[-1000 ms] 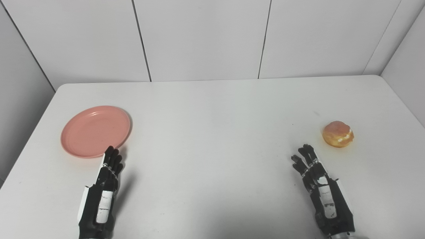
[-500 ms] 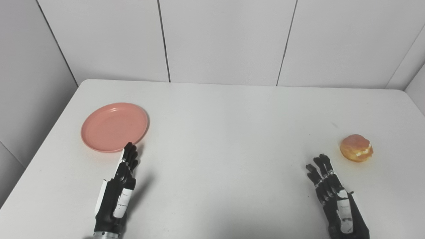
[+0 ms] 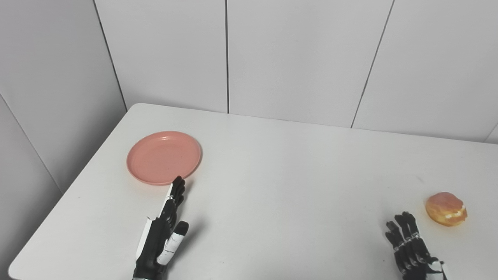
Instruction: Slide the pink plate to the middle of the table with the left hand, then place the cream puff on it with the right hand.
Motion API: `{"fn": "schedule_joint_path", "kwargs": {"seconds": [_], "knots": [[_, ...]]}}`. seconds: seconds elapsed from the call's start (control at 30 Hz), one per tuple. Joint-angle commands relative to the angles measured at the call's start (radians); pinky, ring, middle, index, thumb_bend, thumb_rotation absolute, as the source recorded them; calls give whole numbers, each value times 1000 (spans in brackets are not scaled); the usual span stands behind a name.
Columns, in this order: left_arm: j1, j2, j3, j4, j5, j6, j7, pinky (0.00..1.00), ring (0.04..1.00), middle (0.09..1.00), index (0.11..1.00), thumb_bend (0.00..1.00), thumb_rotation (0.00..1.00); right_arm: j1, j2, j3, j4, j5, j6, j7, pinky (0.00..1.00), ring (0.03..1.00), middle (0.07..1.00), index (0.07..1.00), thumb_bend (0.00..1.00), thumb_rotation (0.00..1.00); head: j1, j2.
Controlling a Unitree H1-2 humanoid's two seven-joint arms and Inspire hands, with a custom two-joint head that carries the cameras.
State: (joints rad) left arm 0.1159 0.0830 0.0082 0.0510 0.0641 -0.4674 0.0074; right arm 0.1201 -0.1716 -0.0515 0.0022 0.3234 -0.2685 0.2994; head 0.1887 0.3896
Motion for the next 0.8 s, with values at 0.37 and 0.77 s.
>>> {"fn": "schedule_joint_path", "kwargs": {"seconds": [0.37, 0.77], "knots": [[-4, -69, -71, 146, 44, 58, 1, 1000, 1000, 1000, 1000, 894, 925, -4, -21, -28, 173, -9, 38, -14, 1000, 971, 1000, 1000, 775, 1000, 17, -26], [8, -72, -47, 113, -39, 23, -1, 995, 1000, 1000, 1000, 926, 903, -8, -3, -18, 169, -14, 38, -18, 1000, 983, 1000, 1000, 821, 1000, 0, -31]]}}
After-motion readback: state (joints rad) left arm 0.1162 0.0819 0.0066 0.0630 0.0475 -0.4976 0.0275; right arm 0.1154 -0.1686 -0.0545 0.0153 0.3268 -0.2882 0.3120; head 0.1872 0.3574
